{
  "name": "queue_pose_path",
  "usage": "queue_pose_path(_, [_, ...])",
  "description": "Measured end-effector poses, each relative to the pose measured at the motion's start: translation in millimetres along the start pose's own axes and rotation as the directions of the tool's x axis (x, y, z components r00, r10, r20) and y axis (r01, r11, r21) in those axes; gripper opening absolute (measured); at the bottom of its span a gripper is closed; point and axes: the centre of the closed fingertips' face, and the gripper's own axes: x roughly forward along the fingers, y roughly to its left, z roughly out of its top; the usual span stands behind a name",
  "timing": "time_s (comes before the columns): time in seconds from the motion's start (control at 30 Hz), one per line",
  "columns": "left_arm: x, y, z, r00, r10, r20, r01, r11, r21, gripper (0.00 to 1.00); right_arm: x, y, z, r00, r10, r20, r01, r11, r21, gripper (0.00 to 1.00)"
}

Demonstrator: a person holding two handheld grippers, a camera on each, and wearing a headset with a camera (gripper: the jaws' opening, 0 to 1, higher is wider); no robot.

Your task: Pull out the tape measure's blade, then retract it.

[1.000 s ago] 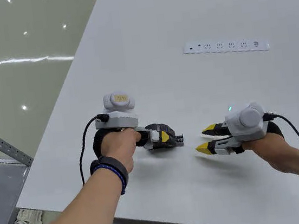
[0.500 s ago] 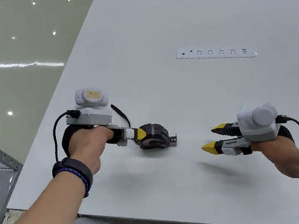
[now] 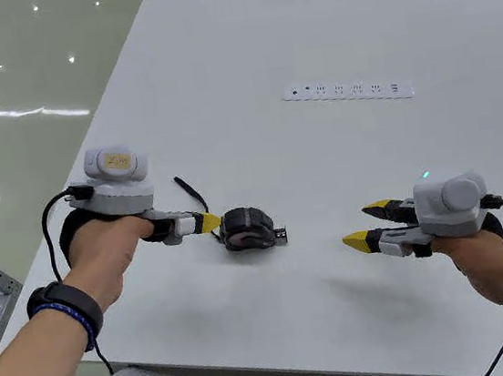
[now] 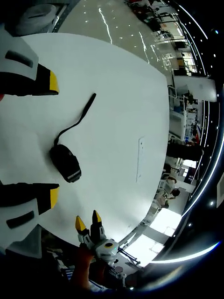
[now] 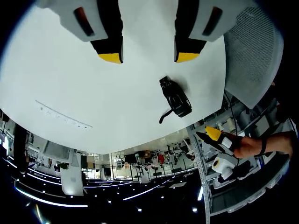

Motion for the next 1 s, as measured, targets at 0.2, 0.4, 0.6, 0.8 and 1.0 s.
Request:
queue_pose_path(0.2, [-8.4,1.9,2.3,0.9994,-0.002,0.035,0.001,0.999,0.039,0.74,-11.7,-2.1,-0.7,0.9996,-0.027,0.012,0.027,1.000,0.003,0.45])
queue_pose_path(0.4, [-16.5,1.4,-0.8,0.9981,-0.017,0.059,0.013,0.997,0.080,0.77,-24.4,-5.0,-6.4,0.9983,-0.054,0.023,0.053,0.998,0.023,0.47])
queue_pose_path(0.6, [-25.9,2.6,-1.0,0.9960,-0.021,0.086,0.012,0.994,0.108,0.78,-34.2,-4.9,-11.7,0.9970,-0.071,0.030,0.070,0.997,0.026,0.49])
queue_pose_path(0.8, [-31.3,1.5,-5.1,0.9948,-0.026,0.099,0.014,0.992,0.126,0.78,-41.1,-6.5,-15.4,0.9954,-0.088,0.037,0.087,0.996,0.035,0.49])
queue_pose_path(1.0, [-37.3,0.5,-16.4,0.9942,-0.028,0.104,0.013,0.989,0.145,0.79,-46.6,-3.5,-20.8,0.9948,-0.096,0.036,0.095,0.995,0.035,0.50])
